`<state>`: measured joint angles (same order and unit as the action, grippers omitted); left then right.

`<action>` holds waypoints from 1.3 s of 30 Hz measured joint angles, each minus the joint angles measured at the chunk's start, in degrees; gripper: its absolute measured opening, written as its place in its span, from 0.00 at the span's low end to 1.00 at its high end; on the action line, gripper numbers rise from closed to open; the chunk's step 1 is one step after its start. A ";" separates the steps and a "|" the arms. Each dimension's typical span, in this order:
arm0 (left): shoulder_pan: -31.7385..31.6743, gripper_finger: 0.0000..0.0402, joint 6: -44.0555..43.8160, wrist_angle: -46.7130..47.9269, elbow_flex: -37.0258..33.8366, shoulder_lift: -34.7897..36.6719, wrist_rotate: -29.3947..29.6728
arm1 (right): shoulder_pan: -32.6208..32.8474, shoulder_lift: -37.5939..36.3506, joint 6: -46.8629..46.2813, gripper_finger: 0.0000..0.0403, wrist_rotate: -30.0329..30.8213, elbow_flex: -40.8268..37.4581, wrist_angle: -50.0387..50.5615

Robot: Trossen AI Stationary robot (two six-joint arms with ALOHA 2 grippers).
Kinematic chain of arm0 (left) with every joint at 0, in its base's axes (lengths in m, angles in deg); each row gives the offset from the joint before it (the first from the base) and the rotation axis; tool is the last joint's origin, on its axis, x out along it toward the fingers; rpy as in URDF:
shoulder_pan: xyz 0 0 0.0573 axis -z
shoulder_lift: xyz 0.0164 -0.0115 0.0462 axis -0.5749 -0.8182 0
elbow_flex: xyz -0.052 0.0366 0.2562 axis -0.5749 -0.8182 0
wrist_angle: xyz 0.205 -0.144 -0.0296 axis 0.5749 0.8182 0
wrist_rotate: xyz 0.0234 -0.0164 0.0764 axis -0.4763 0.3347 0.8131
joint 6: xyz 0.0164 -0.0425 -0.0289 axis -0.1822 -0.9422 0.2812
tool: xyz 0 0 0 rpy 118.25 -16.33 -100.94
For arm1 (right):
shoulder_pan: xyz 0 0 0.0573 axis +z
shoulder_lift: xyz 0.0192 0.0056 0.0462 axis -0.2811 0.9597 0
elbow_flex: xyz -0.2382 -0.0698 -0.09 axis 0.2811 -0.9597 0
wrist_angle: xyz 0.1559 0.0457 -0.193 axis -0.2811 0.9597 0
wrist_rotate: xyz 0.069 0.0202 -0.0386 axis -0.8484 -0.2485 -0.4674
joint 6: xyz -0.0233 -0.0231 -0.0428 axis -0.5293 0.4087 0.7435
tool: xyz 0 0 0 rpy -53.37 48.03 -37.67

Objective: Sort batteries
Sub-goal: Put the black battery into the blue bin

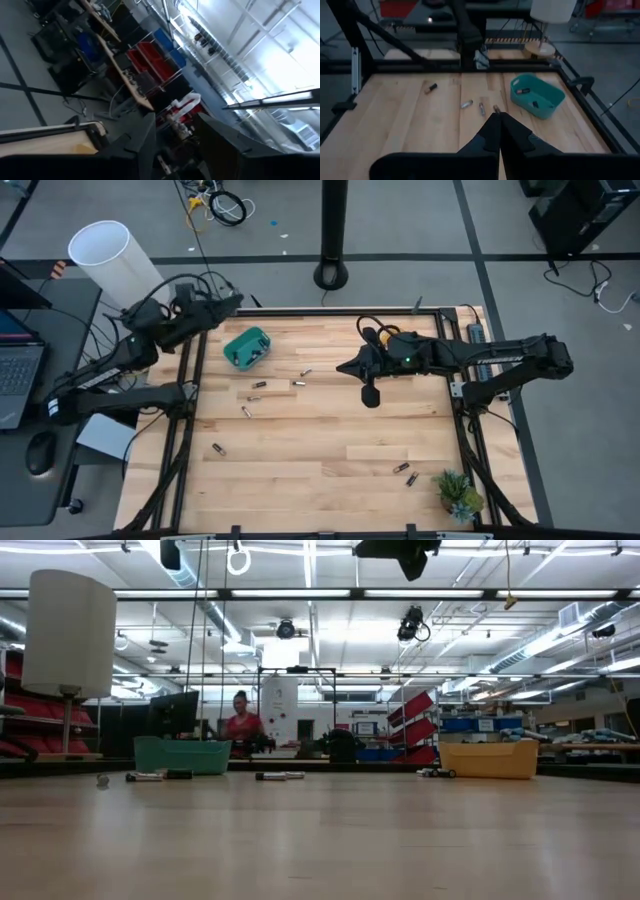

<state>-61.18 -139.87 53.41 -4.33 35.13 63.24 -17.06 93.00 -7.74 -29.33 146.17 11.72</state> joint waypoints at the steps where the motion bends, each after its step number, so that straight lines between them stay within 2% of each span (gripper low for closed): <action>1: 0.00 0.38 -0.50 -0.50 -0.02 -0.17 -0.12 | 0.00 0.00 0.02 0.03 -0.02 0.00 -0.54; 16: 0.02 0.38 -1.29 -2.63 -0.02 -1.02 -0.28 | -0.19 0.02 1.96 0.04 -0.50 0.00 -1.55; 20: 0.02 0.38 -0.32 -2.65 -0.02 -1.02 -2.31 | -0.78 0.02 2.87 0.04 -0.71 0.00 -1.55; 22: 0.41 0.38 1.58 -3.33 -0.05 -1.10 -5.24 | -1.57 0.02 3.11 0.04 -2.41 0.00 -1.59; 25: 2.70 0.38 3.58 -7.78 -0.09 -1.91 -8.82 | -3.62 0.02 3.22 0.03 -8.93 0.00 -1.62; 27: 4.14 0.38 3.96 -10.42 -0.09 -2.47 -9.39 | -5.03 0.02 3.22 0.03 -12.60 0.00 -1.99; 29: 5.02 0.38 4.00 -13.24 -0.09 -3.09 -9.37 | -6.29 0.65 3.24 0.04 -13.60 0.00 -3.34; 31: 5.61 0.38 4.04 -16.11 -0.09 -3.76 -10.45 | -7.28 1.32 4.04 0.05 -13.60 -0.03 -5.53; 34: 6.15 0.38 2.92 -21.62 -0.09 -5.12 -17.13 | -7.65 2.92 4.12 0.06 -13.74 -0.04 -15.17; 37: 7.00 0.38 0.35 -28.58 -0.09 -6.48 -23.64 | -7.37 4.80 -5.58 0.06 -16.18 0.00 -29.05; 39: 7.86 0.38 -0.83 -30.98 -0.04 -7.01 -25.67 | -7.32 6.33 -13.95 0.07 -17.22 0.00 -38.26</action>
<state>-53.32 -140.70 22.43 -4.37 28.12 37.58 -24.37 99.33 -21.68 -46.55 146.17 -26.54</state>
